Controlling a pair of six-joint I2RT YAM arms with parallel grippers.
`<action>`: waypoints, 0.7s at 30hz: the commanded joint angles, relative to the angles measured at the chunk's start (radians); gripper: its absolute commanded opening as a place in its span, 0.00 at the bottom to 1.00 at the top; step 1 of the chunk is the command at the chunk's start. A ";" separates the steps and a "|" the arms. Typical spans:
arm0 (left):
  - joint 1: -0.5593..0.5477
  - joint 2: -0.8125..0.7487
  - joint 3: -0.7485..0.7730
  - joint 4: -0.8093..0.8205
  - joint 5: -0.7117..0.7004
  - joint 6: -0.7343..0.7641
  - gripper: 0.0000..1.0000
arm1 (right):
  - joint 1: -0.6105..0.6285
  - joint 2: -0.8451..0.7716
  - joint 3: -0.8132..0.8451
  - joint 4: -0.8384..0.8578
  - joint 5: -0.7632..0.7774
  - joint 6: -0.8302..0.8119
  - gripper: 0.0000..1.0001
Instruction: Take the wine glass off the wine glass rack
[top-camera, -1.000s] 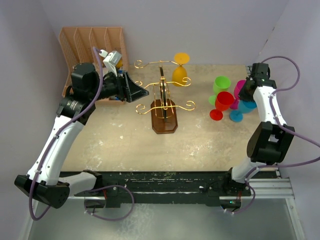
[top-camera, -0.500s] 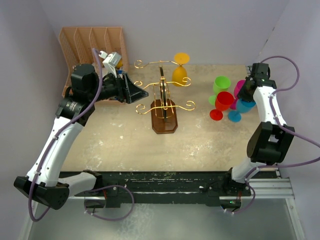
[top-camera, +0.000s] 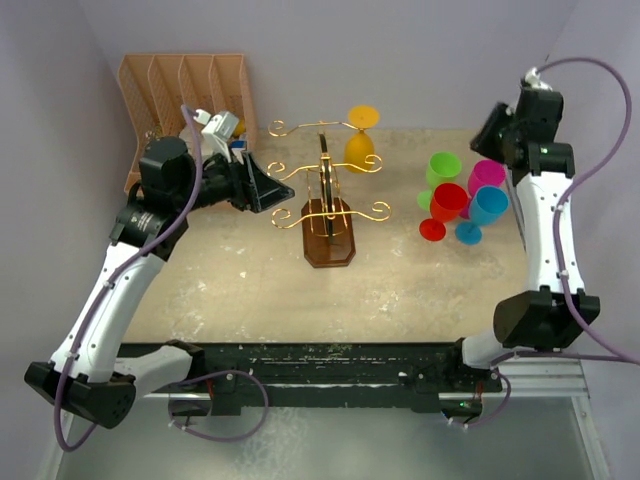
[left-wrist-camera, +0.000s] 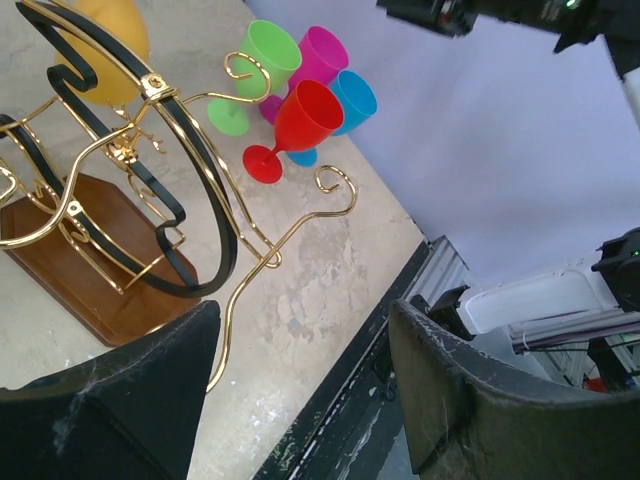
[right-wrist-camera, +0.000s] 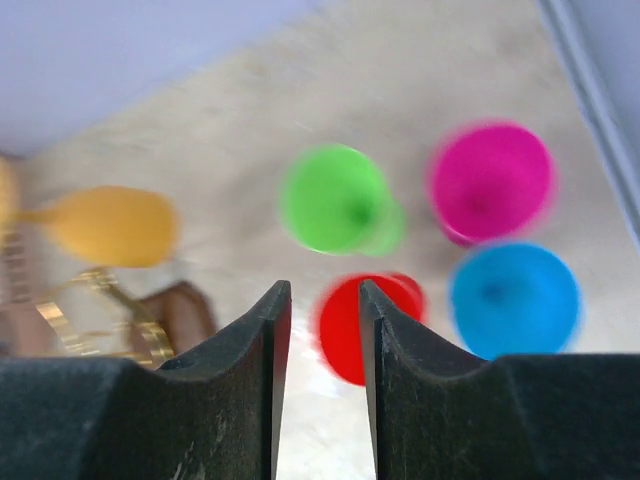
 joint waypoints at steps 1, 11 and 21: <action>0.004 -0.070 -0.020 0.085 -0.025 -0.017 0.72 | 0.150 0.064 0.252 0.006 -0.178 0.010 0.37; 0.003 -0.164 -0.032 -0.002 -0.086 -0.024 0.72 | 0.159 0.447 0.523 0.375 -0.802 0.381 0.40; 0.003 -0.220 -0.044 -0.053 -0.136 -0.044 0.71 | 0.155 0.650 0.590 0.556 -0.941 0.527 0.44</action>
